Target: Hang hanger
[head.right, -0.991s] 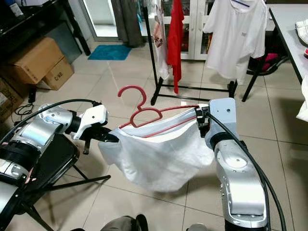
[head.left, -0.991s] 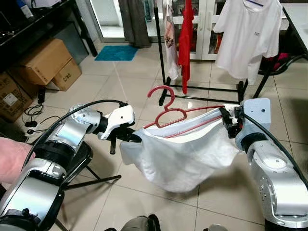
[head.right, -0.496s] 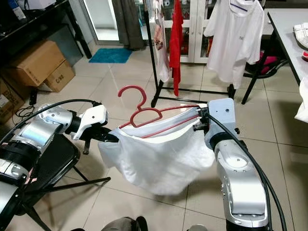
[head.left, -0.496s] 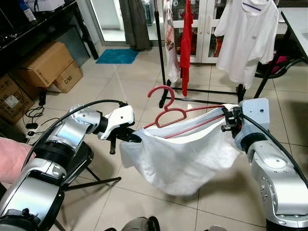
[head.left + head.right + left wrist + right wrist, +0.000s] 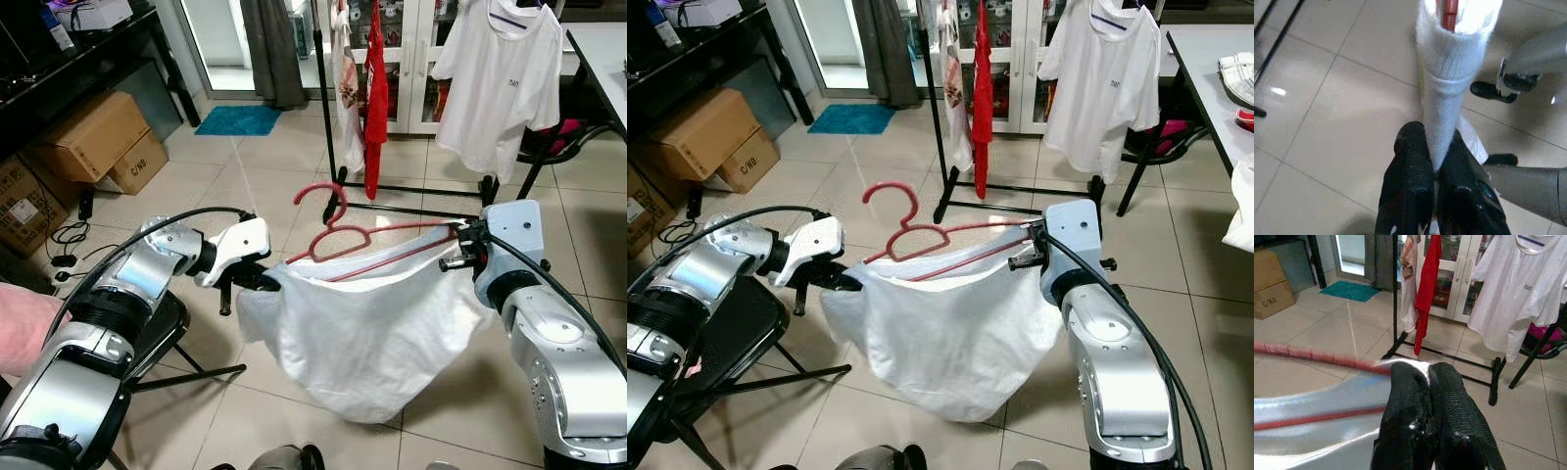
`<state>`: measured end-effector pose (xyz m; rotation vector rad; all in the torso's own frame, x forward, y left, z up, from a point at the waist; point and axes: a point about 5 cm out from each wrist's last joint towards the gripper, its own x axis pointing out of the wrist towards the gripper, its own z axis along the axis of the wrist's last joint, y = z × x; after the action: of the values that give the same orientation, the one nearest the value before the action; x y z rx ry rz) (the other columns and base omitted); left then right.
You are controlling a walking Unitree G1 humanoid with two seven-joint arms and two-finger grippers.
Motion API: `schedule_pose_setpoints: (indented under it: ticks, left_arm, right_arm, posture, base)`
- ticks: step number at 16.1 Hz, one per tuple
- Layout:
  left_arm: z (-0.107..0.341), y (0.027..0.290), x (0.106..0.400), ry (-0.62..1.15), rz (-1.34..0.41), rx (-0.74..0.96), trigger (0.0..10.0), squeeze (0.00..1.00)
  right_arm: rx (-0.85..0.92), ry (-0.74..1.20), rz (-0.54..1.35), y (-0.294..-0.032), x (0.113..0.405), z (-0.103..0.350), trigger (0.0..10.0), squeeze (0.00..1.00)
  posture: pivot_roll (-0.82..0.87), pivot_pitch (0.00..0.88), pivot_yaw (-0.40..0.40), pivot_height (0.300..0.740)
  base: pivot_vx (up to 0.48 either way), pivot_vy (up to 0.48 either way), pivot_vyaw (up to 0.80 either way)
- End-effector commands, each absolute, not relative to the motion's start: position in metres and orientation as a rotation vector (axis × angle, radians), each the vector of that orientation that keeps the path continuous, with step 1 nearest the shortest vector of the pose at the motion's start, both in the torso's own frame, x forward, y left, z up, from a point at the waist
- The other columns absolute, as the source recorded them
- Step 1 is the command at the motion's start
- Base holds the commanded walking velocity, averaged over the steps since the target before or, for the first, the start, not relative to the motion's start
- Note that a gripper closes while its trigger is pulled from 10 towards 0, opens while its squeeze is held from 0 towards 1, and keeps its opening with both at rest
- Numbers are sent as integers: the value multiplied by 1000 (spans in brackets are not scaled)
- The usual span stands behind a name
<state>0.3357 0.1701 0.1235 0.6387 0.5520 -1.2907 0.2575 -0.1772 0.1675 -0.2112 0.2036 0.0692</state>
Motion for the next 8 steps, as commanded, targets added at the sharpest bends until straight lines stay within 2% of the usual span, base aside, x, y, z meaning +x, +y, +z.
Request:
schedule_pose_setpoints:
  ticks: [1,8]
  left_arm:
    - [130,178,339,562,-1257,669,0,0]
    - [130,178,339,562,-1257,669,0,0]
  right_arm:
    - [-209,175,93,-172,256,175,0,0]
    - [-209,175,93,-172,256,175,0,0]
  posture:
    - [-118,1,188,740]
    - [-118,1,188,740]
  base:
    - [0,0,0]
    - [0,0,0]
